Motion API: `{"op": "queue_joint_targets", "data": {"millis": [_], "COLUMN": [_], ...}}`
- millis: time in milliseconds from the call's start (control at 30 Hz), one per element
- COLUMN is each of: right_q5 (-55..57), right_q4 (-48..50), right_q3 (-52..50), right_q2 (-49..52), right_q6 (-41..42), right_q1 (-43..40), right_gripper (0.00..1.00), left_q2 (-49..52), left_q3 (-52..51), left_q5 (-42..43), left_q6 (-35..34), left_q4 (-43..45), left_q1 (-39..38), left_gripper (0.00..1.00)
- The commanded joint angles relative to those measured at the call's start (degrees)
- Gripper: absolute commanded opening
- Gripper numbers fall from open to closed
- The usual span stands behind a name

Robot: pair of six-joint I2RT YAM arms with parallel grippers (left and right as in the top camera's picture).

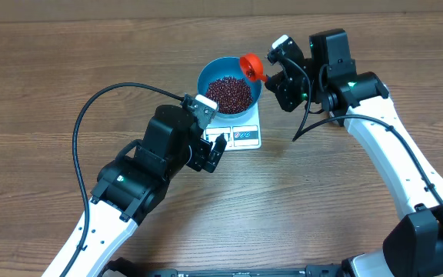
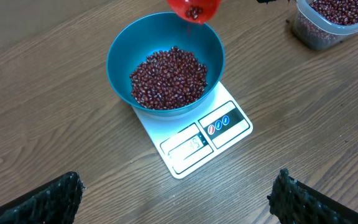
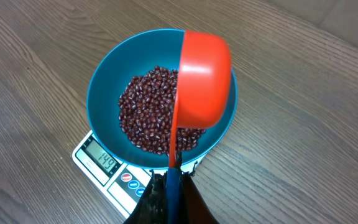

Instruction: Scoop item into bowl and weigh 150g on scale

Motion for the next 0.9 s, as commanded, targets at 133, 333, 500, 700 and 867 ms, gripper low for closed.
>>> {"op": "queue_joint_targets", "data": {"millis": [133, 333, 500, 700, 867], "right_q5": [0.2, 0.1, -3.0, -3.5, -3.4], "right_q4": [0.6, 0.6, 0.6, 0.6, 0.6], "right_q3": [-0.3, -0.3, -0.3, -0.3, -0.3], "right_q2": [0.3, 0.3, 0.3, 0.3, 0.3], "right_q6": [0.4, 0.4, 0.4, 0.4, 0.4], "right_q1": [0.1, 0.1, 0.1, 0.1, 0.1], "right_gripper": [0.04, 0.04, 0.04, 0.04, 0.04], "left_q2": [0.1, 0.1, 0.1, 0.1, 0.1], "left_q3": [-0.2, -0.2, -0.2, -0.2, -0.2], "left_q5": [0.1, 0.1, 0.1, 0.1, 0.1], "left_q6": [1.1, 1.1, 1.1, 1.1, 1.1], "left_q4": [0.0, 0.0, 0.0, 0.0, 0.0], "left_q1": [0.2, 0.2, 0.2, 0.2, 0.2], "left_gripper": [1.0, 1.0, 1.0, 1.0, 1.0]}}
